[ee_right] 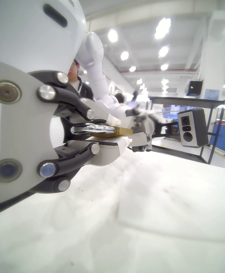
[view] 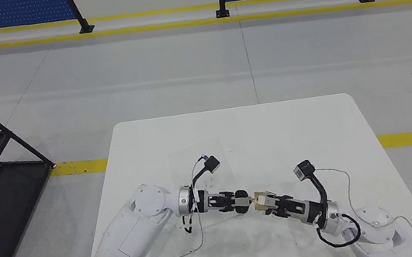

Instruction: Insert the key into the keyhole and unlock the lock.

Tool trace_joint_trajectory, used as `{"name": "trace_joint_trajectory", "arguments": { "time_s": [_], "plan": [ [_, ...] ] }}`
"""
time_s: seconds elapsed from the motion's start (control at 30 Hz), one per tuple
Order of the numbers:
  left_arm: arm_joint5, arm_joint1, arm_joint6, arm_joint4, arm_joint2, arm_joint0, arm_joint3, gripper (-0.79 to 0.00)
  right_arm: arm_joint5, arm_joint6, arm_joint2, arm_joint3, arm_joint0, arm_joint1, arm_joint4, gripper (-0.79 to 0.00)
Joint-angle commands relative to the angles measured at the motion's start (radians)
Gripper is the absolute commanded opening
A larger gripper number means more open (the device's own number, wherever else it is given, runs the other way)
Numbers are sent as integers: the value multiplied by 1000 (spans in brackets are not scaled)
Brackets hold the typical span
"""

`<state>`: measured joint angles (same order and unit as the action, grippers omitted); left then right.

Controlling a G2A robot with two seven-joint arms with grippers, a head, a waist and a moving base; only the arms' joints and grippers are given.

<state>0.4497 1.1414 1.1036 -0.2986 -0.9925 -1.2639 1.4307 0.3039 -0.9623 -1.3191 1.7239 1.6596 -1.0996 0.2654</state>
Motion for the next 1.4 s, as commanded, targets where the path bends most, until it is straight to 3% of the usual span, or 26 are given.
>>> {"name": "trace_joint_trajectory", "arguments": {
  "time_s": [0.0,1.37],
  "plan": [
    [10,-2,-12,15,-3,-6,9,-785,-3,4,1,-1,-1,1,1,-785],
    [257,-34,-289,481,-23,-48,135,-785,-31,50,22,-15,-16,18,20,-785]
  ]
}}
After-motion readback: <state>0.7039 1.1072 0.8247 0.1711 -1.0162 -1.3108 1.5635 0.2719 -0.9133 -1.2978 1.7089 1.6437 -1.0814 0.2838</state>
